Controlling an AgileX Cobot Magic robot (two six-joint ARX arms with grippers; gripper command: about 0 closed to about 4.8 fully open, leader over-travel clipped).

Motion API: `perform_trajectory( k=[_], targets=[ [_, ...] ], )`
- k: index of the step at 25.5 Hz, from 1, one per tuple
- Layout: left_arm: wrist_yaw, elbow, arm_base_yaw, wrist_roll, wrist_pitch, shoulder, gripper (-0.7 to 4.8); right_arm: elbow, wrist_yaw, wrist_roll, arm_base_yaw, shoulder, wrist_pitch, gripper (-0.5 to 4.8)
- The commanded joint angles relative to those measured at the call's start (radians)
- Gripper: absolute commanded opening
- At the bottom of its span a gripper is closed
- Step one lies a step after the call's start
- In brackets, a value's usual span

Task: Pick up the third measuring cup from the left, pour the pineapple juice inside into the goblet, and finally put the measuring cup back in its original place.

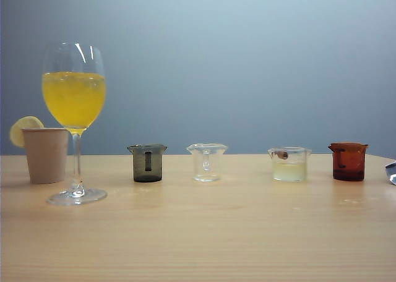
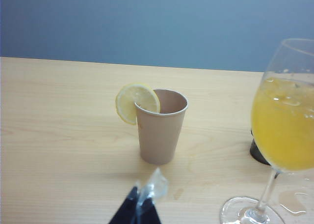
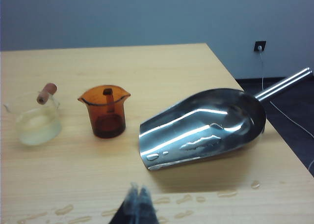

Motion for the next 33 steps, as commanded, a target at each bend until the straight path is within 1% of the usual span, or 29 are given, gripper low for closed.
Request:
perform_trajectory(
  k=[1, 7, 10, 11, 12, 14, 16, 18, 19, 20, 22, 23, 24, 26, 30, 31, 33],
  targets=[
    [-0.003, 0.002, 0.002, 0.000, 0.010, 0.000, -0.05, -0.003, 0.007, 0.003, 0.000, 0.001, 0.003, -0.05],
    [-0.003, 0.005, 0.002, -0.008, 0.016, 0.000, -0.05, 0.002, 0.011, 0.004, 0.000, 0.001, 0.006, -0.05],
    [-0.003, 0.055, 0.001, -0.029, 0.016, 0.001, -0.05, 0.082, 0.013, 0.008, 0.000, 0.002, -0.024, -0.05],
    [-0.003, 0.093, 0.001, -0.029, 0.006, 0.002, -0.05, 0.148, 0.030, 0.007, 0.000, 0.006, -0.060, -0.05],
    [-0.003, 0.120, 0.001, -0.029, -0.003, 0.006, -0.05, 0.178, 0.029, 0.007, 0.000, 0.011, -0.076, -0.05],
    [-0.003, 0.224, 0.001, -0.028, -0.041, 0.046, -0.05, 0.304, 0.012, 0.007, 0.000, 0.069, -0.117, -0.05],
    [-0.003, 0.296, 0.001, -0.025, -0.052, 0.093, -0.05, 0.362, -0.006, 0.008, 0.001, 0.114, -0.108, -0.05],
    [0.005, 0.408, 0.000, -0.025, -0.053, 0.193, -0.05, 0.470, -0.027, 0.007, 0.002, 0.226, -0.104, -0.05],
    [0.016, 0.443, 0.000, -0.025, -0.053, 0.230, -0.05, 0.497, -0.027, 0.007, 0.002, 0.261, -0.100, -0.05],
    [0.043, 0.503, -0.003, -0.024, -0.054, 0.296, -0.05, 0.532, -0.026, 0.008, 0.002, 0.312, -0.075, -0.05],
    [0.046, 0.558, -0.022, -0.020, -0.054, 0.357, -0.05, 0.557, -0.024, 0.016, 0.010, 0.362, -0.019, -0.05],
    [0.046, 0.582, -0.036, -0.012, -0.054, 0.385, -0.05, 0.567, -0.020, 0.032, 0.027, 0.388, 0.014, -0.05],
    [0.045, 0.626, -0.075, 0.021, -0.054, 0.436, -0.05, 0.581, 0.010, 0.050, 0.068, 0.433, 0.043, -0.05],
    [0.034, 0.668, -0.134, 0.051, -0.054, 0.493, -0.05, 0.588, 0.064, 0.049, 0.127, 0.481, 0.054, -0.05],
    [-0.035, 0.727, -0.274, 0.063, -0.055, 0.594, -0.05, 0.575, 0.195, 0.050, 0.312, 0.580, 0.100, -0.05],
    [-0.044, 0.736, -0.303, 0.064, -0.056, 0.615, -0.05, 0.561, 0.243, 0.051, 0.363, 0.607, 0.140, -0.05],
    [-0.045, 0.750, -0.357, 0.076, -0.068, 0.653, -0.05, 0.520, 0.302, 0.051, 0.435, 0.655, 0.250, -0.05]
  ],
)
